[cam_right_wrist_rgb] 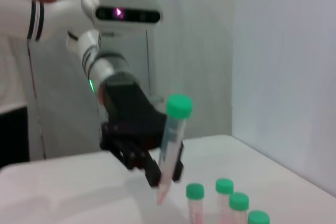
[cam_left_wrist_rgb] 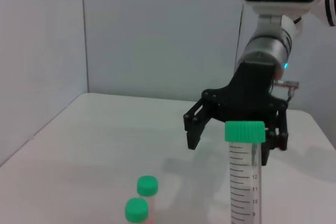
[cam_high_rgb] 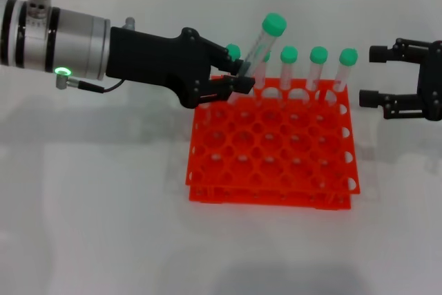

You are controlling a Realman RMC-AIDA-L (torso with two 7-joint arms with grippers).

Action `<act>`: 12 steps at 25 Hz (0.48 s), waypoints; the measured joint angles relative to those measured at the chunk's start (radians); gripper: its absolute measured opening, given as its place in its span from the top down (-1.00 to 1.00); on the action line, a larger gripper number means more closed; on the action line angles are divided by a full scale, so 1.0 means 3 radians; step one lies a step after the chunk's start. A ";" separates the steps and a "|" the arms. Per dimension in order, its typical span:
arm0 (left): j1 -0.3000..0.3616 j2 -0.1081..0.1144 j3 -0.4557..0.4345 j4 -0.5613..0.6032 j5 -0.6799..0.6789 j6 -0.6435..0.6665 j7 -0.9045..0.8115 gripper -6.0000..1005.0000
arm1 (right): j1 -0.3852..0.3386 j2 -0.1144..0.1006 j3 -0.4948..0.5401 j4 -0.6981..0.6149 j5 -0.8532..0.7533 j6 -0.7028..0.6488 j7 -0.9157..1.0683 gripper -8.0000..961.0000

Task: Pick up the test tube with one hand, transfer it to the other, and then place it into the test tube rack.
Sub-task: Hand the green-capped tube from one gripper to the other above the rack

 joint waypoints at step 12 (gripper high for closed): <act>-0.0081 -0.0027 0.0033 -0.0037 0.0021 -0.0085 -0.0013 0.55 | 0.0079 0.0069 0.0039 0.0589 0.0816 -0.0121 0.0214 -0.69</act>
